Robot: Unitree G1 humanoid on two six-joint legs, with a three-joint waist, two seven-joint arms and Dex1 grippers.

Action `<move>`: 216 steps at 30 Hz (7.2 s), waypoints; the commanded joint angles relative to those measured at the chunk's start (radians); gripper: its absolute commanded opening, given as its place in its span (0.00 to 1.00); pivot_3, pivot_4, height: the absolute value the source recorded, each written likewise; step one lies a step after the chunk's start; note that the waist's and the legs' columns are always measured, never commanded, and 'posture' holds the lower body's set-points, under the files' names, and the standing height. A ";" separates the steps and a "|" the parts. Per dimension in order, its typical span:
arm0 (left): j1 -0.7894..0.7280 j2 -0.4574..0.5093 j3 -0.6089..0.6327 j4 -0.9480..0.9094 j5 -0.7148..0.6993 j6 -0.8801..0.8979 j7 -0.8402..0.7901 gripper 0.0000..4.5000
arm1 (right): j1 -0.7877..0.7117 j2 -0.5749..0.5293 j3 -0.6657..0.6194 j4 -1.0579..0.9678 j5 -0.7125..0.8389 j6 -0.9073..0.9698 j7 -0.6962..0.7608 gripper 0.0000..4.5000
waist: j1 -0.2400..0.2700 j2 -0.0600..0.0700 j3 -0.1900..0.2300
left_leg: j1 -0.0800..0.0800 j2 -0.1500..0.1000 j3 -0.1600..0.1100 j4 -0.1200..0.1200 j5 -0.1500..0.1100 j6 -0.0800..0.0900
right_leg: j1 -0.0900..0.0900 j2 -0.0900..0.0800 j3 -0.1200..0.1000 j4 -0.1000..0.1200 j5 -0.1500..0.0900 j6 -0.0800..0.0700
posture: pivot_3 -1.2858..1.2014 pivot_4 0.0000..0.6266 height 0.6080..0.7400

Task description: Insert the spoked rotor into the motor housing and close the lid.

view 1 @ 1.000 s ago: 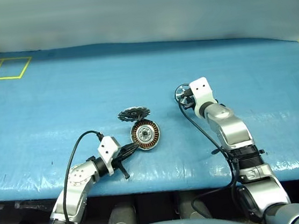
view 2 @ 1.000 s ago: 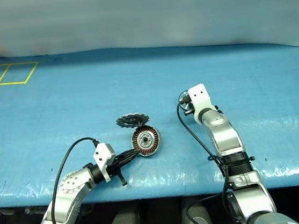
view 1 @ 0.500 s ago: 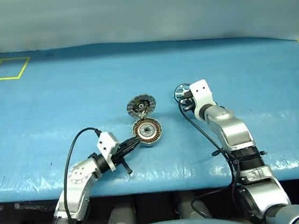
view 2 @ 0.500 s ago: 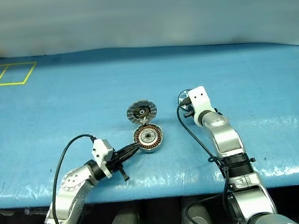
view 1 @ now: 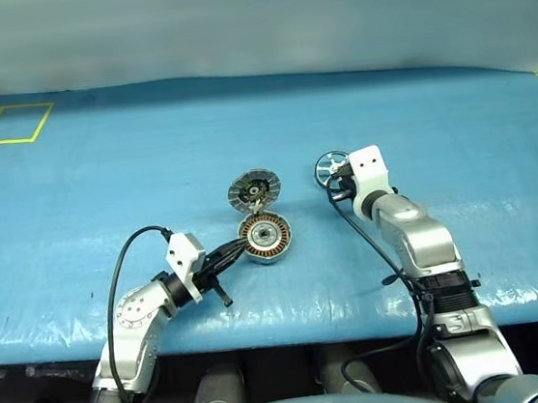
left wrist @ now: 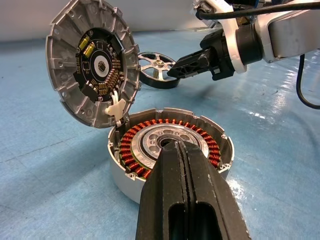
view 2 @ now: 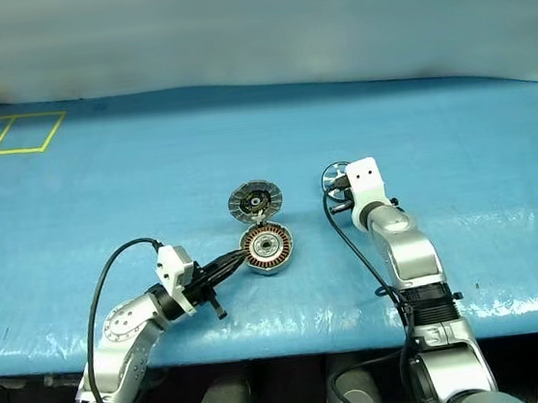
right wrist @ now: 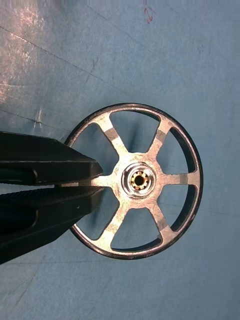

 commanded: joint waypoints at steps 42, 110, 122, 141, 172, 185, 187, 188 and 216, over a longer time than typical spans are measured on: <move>0.000 0.072 0.042 -0.030 -0.086 0.025 -0.171 0.00 | 0.173 -0.187 0.184 -0.301 0.335 -0.136 0.559 0.01 | 0.003 -0.003 0.002 | 0.000 0.001 0.000 0.000 0.000 0.000 | 0.000 0.000 0.000 0.000 -0.001 0.000 | 0.52 0.24 1.00; 0.040 0.049 0.046 -0.009 -0.054 -0.044 -0.103 0.00 | 0.132 -0.203 0.254 -0.299 0.225 -0.168 0.586 0.46 | 0.005 -0.003 0.002 | 0.000 0.000 0.000 0.001 0.000 0.000 | 0.001 0.000 0.000 0.000 0.000 0.000 | 0.52 0.24 1.00; 0.025 0.047 0.048 0.001 -0.057 -0.056 -0.110 0.00 | 0.119 -0.161 0.181 -0.274 0.220 -0.171 0.465 0.46 | 0.004 -0.003 0.002 | 0.001 0.000 0.000 0.001 0.000 0.000 | 0.001 0.000 0.000 0.000 0.000 0.000 | 0.52 0.24 1.00; 0.004 -0.016 0.071 0.141 0.006 -0.234 -0.059 0.00 | -0.228 0.011 0.048 0.070 0.193 -0.136 0.227 0.01 | -0.004 -0.002 0.002 | 0.001 0.000 0.001 0.001 0.000 0.000 | 0.001 0.000 0.000 0.002 0.000 0.000 | 0.52 0.24 1.00; 0.019 -0.007 0.125 0.211 -0.004 -0.311 -0.068 0.00 | 0.039 0.005 0.230 -0.297 0.322 0.109 0.420 0.01 | -0.002 -0.001 0.002 | 0.002 0.000 0.000 0.000 0.000 0.000 | 0.001 0.000 0.000 0.002 0.000 0.000 | 0.52 0.24 1.00; -0.006 -0.001 0.121 0.218 0.004 -0.304 -0.072 0.00 | 0.162 -0.027 0.313 -0.171 0.231 -0.098 0.449 0.01 | 0.000 -0.003 0.001 | 0.003 0.000 0.000 0.001 0.000 0.000 | 0.002 0.000 0.000 0.001 0.000 0.000 | 0.52 0.24 1.00; -0.009 -0.004 0.118 0.217 0.005 -0.301 -0.071 0.00 | 0.168 -0.027 0.309 -0.158 0.241 -0.118 0.467 0.01 | 0.000 -0.004 0.000 | 0.003 0.000 0.000 0.001 0.000 0.000 | 0.002 0.000 0.000 0.001 0.000 0.000 | 0.52 0.24 1.00; -0.011 -0.006 0.116 0.217 0.006 -0.300 -0.070 0.00 | 0.170 -0.025 0.306 -0.152 0.238 -0.137 0.469 0.01 | 0.001 -0.004 0.000 | 0.003 0.000 0.000 0.001 0.000 0.000 | 0.002 0.000 0.000 0.001 0.000 0.000 | 0.52 0.24 1.00; 0.008 -0.016 0.080 0.183 0.008 -0.276 -0.083 0.00 | 0.130 -0.002 0.296 -0.091 0.183 -0.356 0.538 1.00 | 0.001 -0.004 0.000 | 0.002 0.000 0.000 0.001 0.000 -0.001 | 0.002 0.000 0.000 0.001 0.000 0.000 | 0.52 0.24 1.00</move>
